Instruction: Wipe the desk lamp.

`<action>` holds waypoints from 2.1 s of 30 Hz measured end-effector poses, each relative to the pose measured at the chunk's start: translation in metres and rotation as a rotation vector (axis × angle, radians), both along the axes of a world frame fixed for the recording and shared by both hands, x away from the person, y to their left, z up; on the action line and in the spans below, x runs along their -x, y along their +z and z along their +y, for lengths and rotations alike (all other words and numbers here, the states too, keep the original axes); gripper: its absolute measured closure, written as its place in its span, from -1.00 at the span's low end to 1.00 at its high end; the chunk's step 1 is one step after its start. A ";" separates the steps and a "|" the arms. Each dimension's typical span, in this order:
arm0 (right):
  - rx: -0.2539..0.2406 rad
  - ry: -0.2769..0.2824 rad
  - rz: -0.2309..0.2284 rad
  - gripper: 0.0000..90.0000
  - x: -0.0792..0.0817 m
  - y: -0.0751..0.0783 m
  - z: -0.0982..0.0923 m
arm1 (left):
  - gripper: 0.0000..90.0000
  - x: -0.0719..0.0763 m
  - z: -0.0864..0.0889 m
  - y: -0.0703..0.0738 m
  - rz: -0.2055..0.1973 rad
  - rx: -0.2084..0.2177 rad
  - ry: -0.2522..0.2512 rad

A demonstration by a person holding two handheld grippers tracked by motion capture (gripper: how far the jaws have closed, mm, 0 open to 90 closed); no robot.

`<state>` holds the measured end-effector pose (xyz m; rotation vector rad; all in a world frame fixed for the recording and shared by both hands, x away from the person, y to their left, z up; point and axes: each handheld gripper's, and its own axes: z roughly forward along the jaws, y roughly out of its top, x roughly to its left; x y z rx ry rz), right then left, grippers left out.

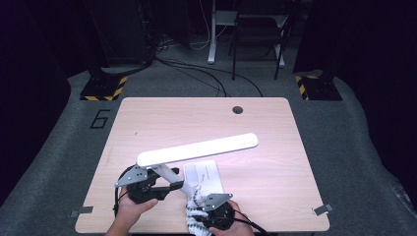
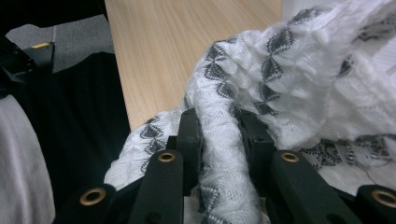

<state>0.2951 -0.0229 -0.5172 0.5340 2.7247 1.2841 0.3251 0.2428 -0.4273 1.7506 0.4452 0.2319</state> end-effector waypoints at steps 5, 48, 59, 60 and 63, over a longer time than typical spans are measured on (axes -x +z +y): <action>0.012 -0.016 0.024 0.63 -0.002 0.002 -0.011 | 0.16 0.000 0.000 0.000 0.005 -0.001 -0.002; 0.023 -0.302 0.033 0.62 -0.035 0.004 -0.092 | 0.16 0.001 -0.002 0.001 0.003 -0.016 -0.004; 0.017 -0.340 0.032 0.63 -0.037 0.003 -0.093 | 0.16 -0.004 0.000 0.001 -0.005 -0.012 -0.027; 0.029 -0.328 0.025 0.63 -0.039 0.004 -0.093 | 0.16 -0.004 0.000 0.001 -0.002 -0.015 -0.032; 0.032 -0.324 0.029 0.63 -0.043 0.003 -0.092 | 0.16 -0.004 -0.001 0.001 -0.004 -0.006 -0.025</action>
